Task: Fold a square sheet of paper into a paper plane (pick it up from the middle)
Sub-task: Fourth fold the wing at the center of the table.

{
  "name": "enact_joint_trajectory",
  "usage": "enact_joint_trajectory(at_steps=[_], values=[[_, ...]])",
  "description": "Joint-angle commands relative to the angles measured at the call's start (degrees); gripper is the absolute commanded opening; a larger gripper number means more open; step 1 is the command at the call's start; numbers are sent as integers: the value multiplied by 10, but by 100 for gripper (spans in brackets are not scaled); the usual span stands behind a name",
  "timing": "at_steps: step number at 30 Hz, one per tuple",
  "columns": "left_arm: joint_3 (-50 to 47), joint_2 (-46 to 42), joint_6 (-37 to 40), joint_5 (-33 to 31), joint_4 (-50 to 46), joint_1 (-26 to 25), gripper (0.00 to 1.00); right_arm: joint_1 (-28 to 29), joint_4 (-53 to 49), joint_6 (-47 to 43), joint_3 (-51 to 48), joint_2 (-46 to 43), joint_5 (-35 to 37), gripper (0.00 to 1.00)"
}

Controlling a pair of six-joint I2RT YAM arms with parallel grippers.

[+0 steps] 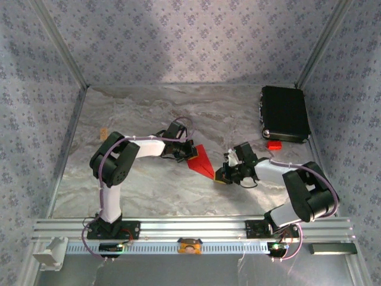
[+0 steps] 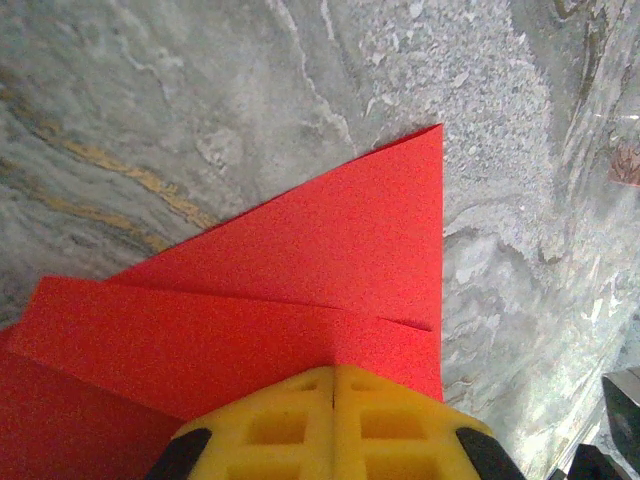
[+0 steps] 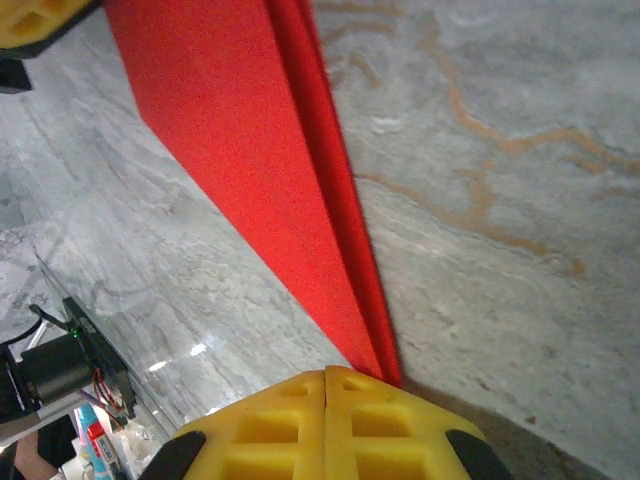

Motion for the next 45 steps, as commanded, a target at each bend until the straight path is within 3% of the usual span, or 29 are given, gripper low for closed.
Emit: enact_joint_trajectory(at_steps=[1, 11, 17, 23, 26, 33, 45], values=[[-6, 28, -2, -24, -26, 5, 0, -2, -23, -1, 38, 2, -11, 2], [-2, 28, -2, -22, -28, 5, 0, -4, -23, -19, 53, 80, -1, 4], [1, 28, -2, -21, -32, 6, 0, -5, 0, 19, -22, 38, 11, 4], [6, 27, -17, -19, -18, 7, 0, -10, -54, 31, -48, -52, 45, 5], [5, 25, -16, -17, -24, 6, 0, -15, -80, 35, -34, -81, 50, 12], [2, 21, -17, -10, -21, 7, 0, -29, -98, 61, -14, -109, 66, 40], [0, 18, -18, -11, -20, 8, 0, -27, -35, 70, -7, -43, 2, 40]])
